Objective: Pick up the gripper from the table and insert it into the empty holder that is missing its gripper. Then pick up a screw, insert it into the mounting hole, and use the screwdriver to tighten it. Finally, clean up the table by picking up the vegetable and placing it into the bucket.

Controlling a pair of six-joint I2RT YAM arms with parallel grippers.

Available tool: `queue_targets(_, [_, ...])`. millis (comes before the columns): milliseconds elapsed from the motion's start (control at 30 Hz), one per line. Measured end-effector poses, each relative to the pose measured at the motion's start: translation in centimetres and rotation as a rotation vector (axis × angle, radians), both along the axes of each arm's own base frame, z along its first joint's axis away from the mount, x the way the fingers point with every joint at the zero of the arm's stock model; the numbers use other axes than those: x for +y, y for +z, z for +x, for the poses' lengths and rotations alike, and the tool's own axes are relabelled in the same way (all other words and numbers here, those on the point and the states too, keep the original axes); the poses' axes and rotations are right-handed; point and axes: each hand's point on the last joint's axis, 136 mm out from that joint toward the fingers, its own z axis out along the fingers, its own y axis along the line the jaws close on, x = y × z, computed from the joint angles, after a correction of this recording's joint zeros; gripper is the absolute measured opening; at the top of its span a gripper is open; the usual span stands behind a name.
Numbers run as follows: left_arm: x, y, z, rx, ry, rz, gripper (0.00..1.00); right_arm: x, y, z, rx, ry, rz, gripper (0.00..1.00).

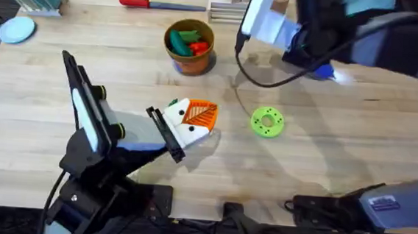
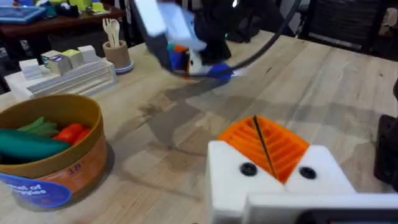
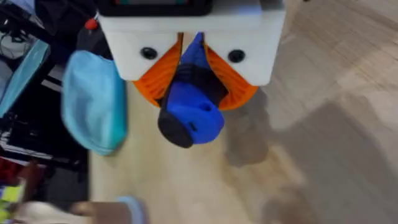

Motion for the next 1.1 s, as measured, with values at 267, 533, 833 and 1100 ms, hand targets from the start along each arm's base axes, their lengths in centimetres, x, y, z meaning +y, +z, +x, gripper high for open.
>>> queue_targets(267, [0.0, 0.0, 0.0, 0.0, 0.0, 0.0, 0.007, -0.8, -4.7, -0.3, 0.114, 0.03, -0.121, 0.131])
queue_targets(533, [0.0, 0.0, 0.0, 0.0, 0.0, 0.0, 0.007, -0.6, -4.5, 0.1, 0.095, 0.024, -0.133, 0.786])
queue_targets(833, [0.0, 0.0, 0.0, 0.0, 0.0, 0.0, 0.007, 0.2, -3.8, 0.2, 0.052, -0.065, -0.062, 0.99])
queue_targets(1100, [0.0, 0.0, 0.0, -0.003, 0.0, 0.002, 0.616, 1.1, -1.3, 0.1, -0.039, -0.213, 0.123, 0.991])
